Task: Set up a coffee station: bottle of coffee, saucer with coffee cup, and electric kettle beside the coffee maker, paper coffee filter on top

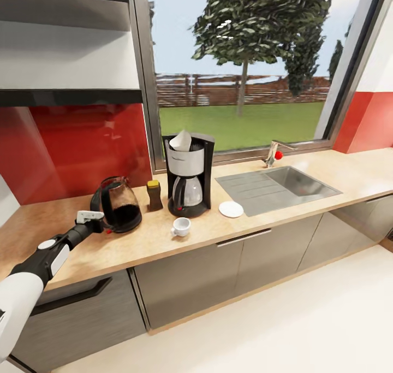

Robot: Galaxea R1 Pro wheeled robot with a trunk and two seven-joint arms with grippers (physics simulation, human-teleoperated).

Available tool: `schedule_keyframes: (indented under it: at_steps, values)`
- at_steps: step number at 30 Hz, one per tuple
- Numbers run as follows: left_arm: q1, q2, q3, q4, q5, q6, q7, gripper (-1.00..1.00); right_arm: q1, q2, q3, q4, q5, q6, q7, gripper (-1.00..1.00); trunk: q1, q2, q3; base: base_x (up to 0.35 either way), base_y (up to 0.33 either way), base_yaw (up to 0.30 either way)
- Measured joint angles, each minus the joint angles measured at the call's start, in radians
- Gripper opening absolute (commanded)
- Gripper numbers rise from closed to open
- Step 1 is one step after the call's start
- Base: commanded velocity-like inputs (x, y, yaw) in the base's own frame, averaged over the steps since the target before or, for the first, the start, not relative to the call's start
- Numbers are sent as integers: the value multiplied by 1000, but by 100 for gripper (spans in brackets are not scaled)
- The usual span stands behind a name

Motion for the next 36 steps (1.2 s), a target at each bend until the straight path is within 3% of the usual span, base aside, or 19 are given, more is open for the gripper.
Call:
schedule_keyframes:
  at_steps: [17,18,28,36]
  values:
    - [0,0,1,-83,1,95,-2,-100,0,0,-1,0,0,0,0,100,0,0,0,-46,0,0]
    - [0,0,-1,-130,-2,152,-3,-100,0,0,-1,0,0,0,0,100,0,0,0,-97,0,0]
    - [0,1,2,-133,1,155,-3,-100,0,0,-1,0,0,0,0,100,0,0,0,-17,0,-8]
    - [0,0,2,-132,0,155,-3,-100,0,0,-1,0,-1,0,0,100,0,0,0,0,0,-196]
